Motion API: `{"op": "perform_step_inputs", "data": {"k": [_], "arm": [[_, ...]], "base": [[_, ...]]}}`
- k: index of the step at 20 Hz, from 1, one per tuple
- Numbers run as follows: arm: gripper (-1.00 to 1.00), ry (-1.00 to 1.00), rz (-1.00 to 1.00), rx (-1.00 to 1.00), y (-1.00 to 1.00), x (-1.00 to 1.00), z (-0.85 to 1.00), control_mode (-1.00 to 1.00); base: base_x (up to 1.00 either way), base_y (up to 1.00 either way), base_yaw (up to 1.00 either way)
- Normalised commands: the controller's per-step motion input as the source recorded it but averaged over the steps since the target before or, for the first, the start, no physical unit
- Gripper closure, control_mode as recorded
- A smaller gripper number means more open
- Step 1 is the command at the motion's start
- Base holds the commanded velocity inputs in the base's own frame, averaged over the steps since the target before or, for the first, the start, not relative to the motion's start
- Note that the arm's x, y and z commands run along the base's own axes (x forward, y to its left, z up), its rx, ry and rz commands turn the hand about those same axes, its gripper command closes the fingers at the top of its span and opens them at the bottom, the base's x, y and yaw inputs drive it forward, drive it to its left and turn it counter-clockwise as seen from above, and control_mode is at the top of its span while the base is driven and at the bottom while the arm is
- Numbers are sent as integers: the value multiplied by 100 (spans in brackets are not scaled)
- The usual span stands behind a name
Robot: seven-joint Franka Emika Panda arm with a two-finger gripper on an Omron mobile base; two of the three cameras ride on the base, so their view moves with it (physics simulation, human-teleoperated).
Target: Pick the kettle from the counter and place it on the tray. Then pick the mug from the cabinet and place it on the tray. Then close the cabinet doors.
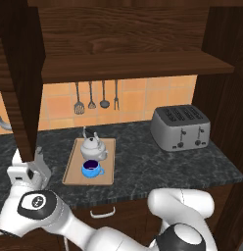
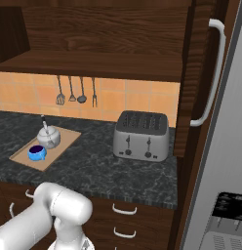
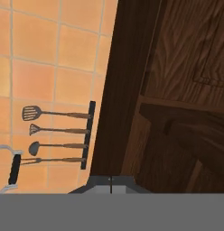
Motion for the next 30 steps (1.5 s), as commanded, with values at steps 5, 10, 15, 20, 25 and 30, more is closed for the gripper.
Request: {"op": "perform_step_inputs", "data": {"k": [5,10,15,20,25,30], "arm": [[100,0,1,0,13,0,3,-100],[100,-12,3,-4,38,1,27,-100],[100,-25,4,-1,21,7,51,-100],[100,-31,4,-1,18,11,24,-100],[100,-39,0,3,0,0,22,-100],[100,-21,-1,5,9,0,55,-100]], "base": [[0,0,0],[0,0,0],[0,0,0],[0,0,0],[0,0,0],[0,0,0]]}}
